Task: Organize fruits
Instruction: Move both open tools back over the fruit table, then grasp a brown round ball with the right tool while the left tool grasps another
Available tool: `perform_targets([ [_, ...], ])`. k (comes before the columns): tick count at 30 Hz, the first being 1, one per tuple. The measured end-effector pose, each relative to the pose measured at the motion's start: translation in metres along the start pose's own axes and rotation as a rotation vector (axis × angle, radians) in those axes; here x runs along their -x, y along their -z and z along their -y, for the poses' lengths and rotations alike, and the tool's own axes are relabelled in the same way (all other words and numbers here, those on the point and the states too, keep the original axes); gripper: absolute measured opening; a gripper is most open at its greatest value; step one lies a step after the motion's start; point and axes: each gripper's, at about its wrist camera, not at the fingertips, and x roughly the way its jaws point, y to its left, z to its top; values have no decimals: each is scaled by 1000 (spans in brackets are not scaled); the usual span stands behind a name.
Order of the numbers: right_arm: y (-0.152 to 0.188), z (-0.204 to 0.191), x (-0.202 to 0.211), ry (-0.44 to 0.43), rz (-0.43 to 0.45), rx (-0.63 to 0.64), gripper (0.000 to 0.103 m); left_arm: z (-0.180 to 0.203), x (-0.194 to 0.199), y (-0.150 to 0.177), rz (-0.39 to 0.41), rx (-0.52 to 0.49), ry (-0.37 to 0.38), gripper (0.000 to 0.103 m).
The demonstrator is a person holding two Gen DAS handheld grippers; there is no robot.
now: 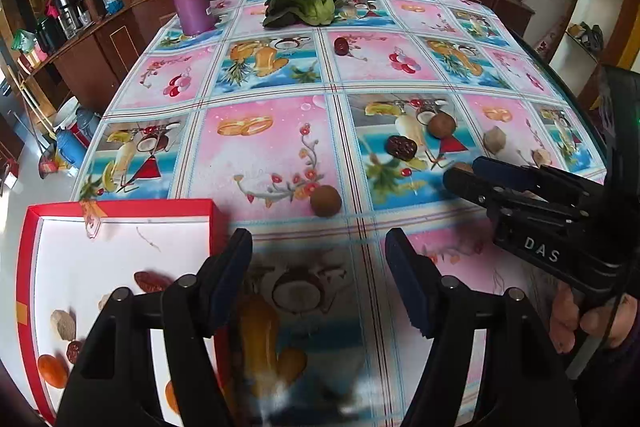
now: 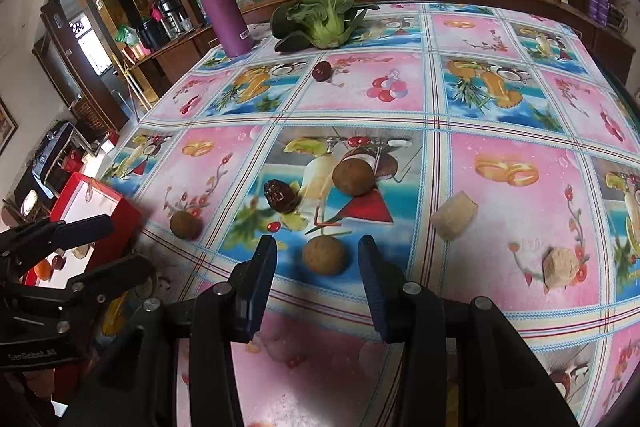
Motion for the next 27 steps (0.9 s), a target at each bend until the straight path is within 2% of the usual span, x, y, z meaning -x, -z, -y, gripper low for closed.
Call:
perform_targets([
  [7,3,-1,-6,8,-21,20,22,-3,-19,-7,-19,21,-1,70],
  [15,3,2,-5,-3,-23,11,22,-5,-41,-13,-43,32,-19,69],
  [18,2,2,-6,-8,-24,5,22,-6,-48,-15,-51,36,-22,57],
  [19,3,2,-6,-9,-24,4,22,-6,-51,-16,-57,40,-21,50],
  [21,2,3,-6,-8,-24,5,22,-5,-52,-15,-46,33,-29,46],
  [23,2,2,-6,-5,-22,8,22,-3,-53,-16,-40,20,-28,37],
  [27,3,2,-6,-1,-19,14,22,-2,-54,-17,-33,22,-15,32],
])
